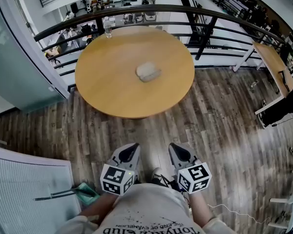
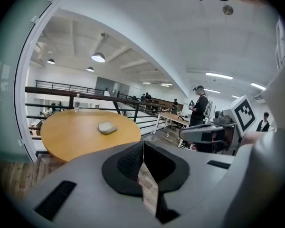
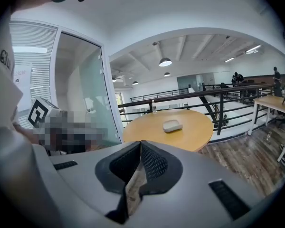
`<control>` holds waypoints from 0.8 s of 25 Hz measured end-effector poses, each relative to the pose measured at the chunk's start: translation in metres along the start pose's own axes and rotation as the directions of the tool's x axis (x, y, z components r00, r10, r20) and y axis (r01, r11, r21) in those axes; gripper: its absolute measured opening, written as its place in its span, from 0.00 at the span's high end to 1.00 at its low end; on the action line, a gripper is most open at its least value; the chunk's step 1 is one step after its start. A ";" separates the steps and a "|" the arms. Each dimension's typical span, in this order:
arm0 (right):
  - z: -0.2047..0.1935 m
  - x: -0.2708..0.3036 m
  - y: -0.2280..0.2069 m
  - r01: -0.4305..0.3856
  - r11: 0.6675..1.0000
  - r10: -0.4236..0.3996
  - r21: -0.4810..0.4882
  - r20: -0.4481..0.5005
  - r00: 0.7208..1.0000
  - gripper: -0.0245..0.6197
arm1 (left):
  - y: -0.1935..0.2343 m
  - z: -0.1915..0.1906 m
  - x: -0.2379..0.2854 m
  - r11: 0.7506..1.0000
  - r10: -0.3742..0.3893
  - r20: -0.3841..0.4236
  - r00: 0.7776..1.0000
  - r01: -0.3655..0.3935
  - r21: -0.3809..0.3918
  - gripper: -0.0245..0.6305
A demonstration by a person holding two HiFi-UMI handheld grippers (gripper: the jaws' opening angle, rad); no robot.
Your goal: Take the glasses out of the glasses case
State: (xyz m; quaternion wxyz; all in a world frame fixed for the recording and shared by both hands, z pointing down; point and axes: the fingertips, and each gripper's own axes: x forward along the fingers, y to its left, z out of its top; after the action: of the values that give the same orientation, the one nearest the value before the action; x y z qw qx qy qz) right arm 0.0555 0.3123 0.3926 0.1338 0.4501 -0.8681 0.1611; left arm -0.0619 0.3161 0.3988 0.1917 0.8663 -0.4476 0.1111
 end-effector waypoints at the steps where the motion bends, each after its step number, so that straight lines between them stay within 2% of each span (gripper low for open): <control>1: 0.001 0.001 0.000 0.009 1.000 -0.009 0.003 0.000 1.000 0.92 | 0.003 0.000 -0.002 1.000 -0.001 0.002 1.000 0.001 -0.001 0.93; 10: 0.006 0.021 0.018 0.086 0.996 -0.086 0.018 0.025 0.996 0.92 | 0.045 -0.005 -0.025 1.000 -0.023 0.003 1.000 0.023 0.003 0.93; 20: 0.002 0.025 0.021 0.152 0.987 -0.154 0.059 0.034 0.987 0.92 | 0.060 -0.010 -0.025 0.998 -0.070 -0.015 0.997 0.070 0.002 0.93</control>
State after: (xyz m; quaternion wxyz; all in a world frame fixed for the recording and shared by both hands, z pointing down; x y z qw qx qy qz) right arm 0.0242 0.3043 0.3966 0.1165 0.5221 -0.8285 0.1658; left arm -0.1255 0.3077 0.4123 0.1977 0.8809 -0.4154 0.1111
